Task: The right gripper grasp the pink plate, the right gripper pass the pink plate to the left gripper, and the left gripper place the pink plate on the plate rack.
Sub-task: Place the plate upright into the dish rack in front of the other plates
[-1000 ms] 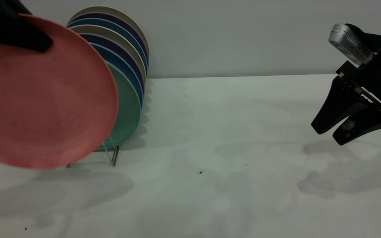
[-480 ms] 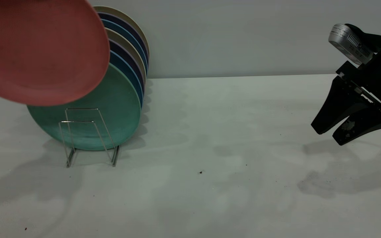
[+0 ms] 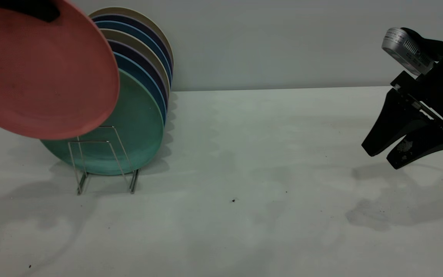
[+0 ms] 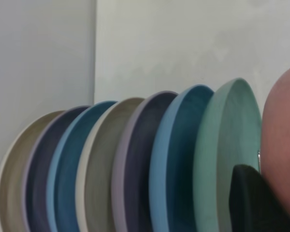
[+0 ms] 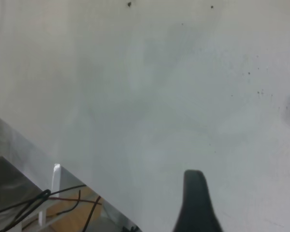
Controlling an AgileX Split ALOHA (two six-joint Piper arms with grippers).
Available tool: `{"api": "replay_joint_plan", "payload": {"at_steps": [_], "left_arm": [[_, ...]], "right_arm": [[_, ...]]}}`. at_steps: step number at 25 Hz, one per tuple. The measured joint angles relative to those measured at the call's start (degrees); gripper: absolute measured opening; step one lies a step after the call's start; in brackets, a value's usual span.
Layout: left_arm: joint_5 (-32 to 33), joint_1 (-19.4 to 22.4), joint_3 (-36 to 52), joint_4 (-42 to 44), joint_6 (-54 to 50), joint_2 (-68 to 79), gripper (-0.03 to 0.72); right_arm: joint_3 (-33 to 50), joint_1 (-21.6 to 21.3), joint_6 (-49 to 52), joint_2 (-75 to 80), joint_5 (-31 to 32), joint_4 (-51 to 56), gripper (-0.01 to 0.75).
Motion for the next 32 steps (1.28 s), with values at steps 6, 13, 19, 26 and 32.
{"api": "replay_joint_plan", "payload": {"at_steps": [6,13,19,26,32], "left_arm": [[0.3,-0.5,-1.4,0.2,0.0,0.0,0.09],[0.0,-3.8,-1.5,0.2,0.0,0.6,0.09],[-4.6,-5.3,-1.5,2.8,0.0,2.2,0.09],[-6.9,-5.8,-1.5,4.2,0.0,3.2,0.09],[-8.8,-6.2,-1.5,4.3,0.0,3.9,0.09]], "right_arm": [[0.0,0.0,0.0,0.0,0.0,0.0,0.564],[0.0,0.0,0.0,0.0,0.0,0.1,0.564],[0.0,0.0,0.0,0.0,0.0,0.2,0.564],[0.0,0.0,0.0,0.0,-0.4,0.2,0.564],[0.0,0.0,0.0,0.0,-0.6,0.2,0.564]]}}
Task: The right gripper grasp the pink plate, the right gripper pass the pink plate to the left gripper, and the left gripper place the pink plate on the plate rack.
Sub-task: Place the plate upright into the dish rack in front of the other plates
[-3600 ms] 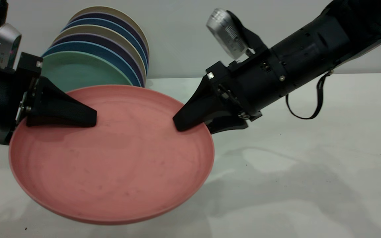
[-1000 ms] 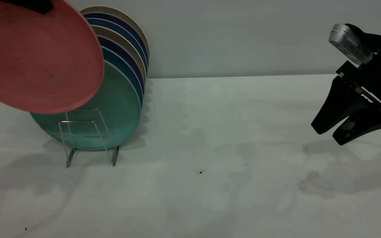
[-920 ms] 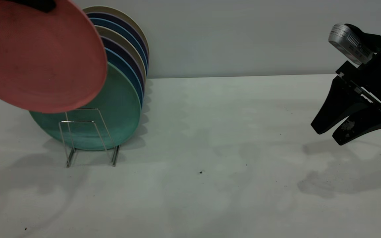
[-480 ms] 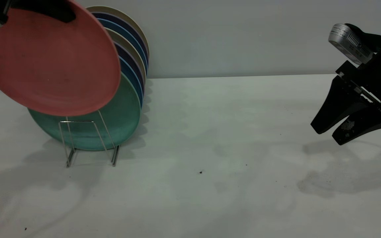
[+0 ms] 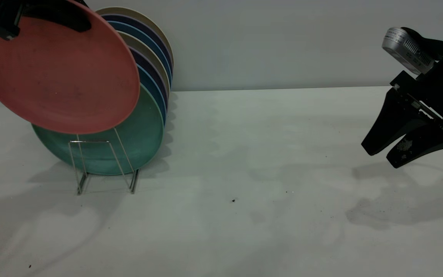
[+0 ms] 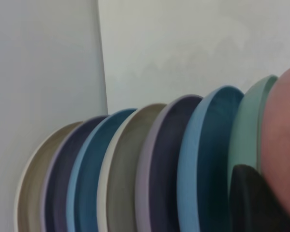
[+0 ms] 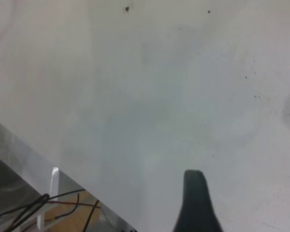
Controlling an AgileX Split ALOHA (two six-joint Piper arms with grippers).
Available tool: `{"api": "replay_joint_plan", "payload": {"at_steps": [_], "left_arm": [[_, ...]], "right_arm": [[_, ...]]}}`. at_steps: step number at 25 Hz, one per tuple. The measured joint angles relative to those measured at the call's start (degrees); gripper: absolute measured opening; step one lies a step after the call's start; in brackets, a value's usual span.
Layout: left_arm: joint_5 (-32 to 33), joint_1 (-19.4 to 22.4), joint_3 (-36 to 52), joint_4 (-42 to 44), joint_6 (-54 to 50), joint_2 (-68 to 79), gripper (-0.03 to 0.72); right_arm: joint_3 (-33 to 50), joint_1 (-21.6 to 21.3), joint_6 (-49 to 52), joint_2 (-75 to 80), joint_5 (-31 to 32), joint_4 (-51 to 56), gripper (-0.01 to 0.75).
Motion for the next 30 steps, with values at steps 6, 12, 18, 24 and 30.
{"api": "replay_joint_plan", "payload": {"at_steps": [6,12,18,24,30], "left_arm": [[-0.1,0.0,0.0,0.0,0.0,0.1,0.09],[0.1,0.0,0.0,0.0,0.0,0.2,0.09],[0.4,0.0,-0.1,0.0,0.0,2.0,0.09],[0.4,-0.4,-0.1,0.0,0.0,3.4,0.09],[-0.3,-0.5,-0.1,0.0,0.0,5.9,0.09]], "right_arm": [[0.0,0.0,-0.5,0.0,0.0,0.0,0.564],[0.0,0.0,-0.6,0.0,0.0,0.0,0.564],[0.0,0.0,-0.7,0.0,0.0,0.0,0.564],[0.0,0.0,-0.7,0.0,0.0,0.0,0.564],[0.0,0.0,-0.7,0.0,0.0,0.1,0.564]]}}
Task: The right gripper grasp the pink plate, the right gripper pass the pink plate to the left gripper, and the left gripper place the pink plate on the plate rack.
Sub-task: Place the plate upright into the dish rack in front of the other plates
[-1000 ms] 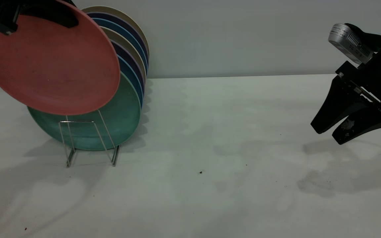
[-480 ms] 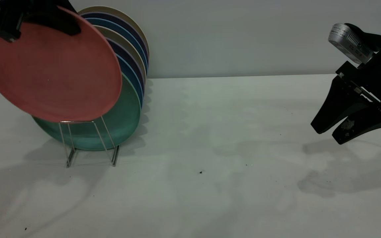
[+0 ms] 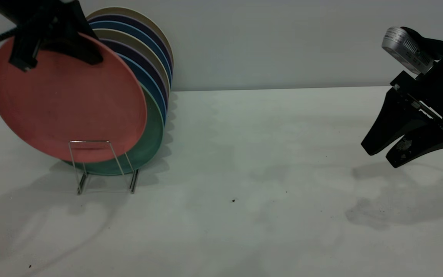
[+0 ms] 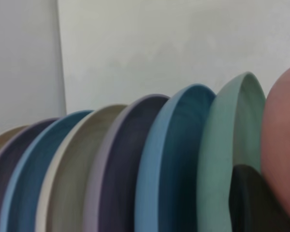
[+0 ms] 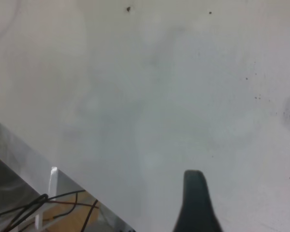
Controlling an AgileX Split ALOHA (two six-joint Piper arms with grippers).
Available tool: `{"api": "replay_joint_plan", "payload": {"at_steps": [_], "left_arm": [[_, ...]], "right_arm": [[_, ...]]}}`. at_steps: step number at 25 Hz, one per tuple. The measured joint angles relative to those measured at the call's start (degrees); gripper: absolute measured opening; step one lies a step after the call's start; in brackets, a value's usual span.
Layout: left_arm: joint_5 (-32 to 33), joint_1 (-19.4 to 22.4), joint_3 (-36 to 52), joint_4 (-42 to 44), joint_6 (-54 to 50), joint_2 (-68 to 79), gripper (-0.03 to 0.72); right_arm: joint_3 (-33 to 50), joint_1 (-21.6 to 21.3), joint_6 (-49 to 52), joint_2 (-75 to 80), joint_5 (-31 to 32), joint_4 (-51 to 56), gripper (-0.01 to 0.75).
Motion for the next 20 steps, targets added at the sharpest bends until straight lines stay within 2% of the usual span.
{"api": "replay_joint_plan", "payload": {"at_steps": [9,12,20], "left_arm": [[-0.1,0.0,0.0,0.0,0.0,1.3,0.09],[0.0,0.0,0.0,0.0,0.0,1.3,0.112],[0.4,0.0,0.0,-0.1,0.0,1.3,0.367]], "right_arm": [[0.0,0.0,-0.1,0.0,0.0,0.0,0.564],[0.0,0.0,-0.1,0.0,0.0,0.0,0.564],[0.0,0.0,-0.1,0.0,0.0,0.0,0.564]]}}
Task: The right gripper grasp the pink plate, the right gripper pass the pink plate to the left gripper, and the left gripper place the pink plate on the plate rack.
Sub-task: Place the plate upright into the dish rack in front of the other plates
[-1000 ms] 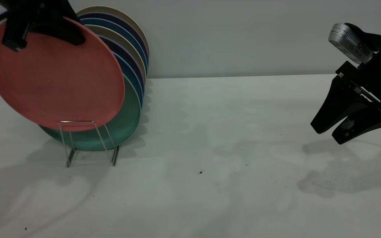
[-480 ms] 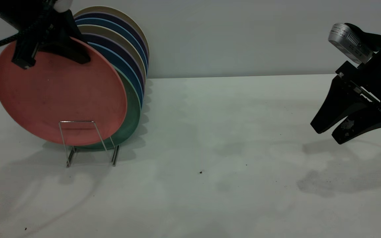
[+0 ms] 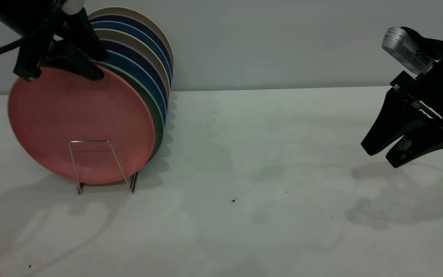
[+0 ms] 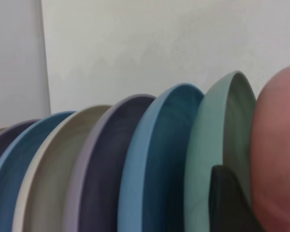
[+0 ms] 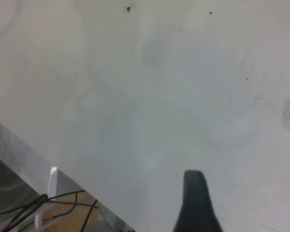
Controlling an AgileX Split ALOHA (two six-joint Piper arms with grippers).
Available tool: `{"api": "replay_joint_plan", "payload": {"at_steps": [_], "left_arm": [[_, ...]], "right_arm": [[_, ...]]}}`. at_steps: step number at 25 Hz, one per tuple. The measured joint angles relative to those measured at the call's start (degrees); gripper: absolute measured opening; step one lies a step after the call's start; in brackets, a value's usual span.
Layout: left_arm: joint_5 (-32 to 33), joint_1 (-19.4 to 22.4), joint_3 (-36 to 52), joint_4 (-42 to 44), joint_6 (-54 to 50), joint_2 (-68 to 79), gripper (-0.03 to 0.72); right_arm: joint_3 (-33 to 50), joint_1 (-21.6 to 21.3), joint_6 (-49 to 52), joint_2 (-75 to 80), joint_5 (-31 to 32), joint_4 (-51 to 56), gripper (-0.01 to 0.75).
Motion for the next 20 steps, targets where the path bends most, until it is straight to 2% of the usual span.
{"api": "replay_joint_plan", "payload": {"at_steps": [4,17,20], "left_arm": [[0.5,0.0,0.0,0.0,0.0,0.0,0.408],[3.5,0.0,0.0,0.2,-0.2,-4.0,0.416],[5.0,0.0,0.0,1.8,-3.1,-5.8,0.416]], "right_arm": [[0.0,0.0,0.0,0.0,0.1,0.0,0.564],[0.0,0.0,0.0,0.0,0.2,0.0,0.564],[0.0,0.0,0.0,0.0,0.3,0.0,0.564]]}}
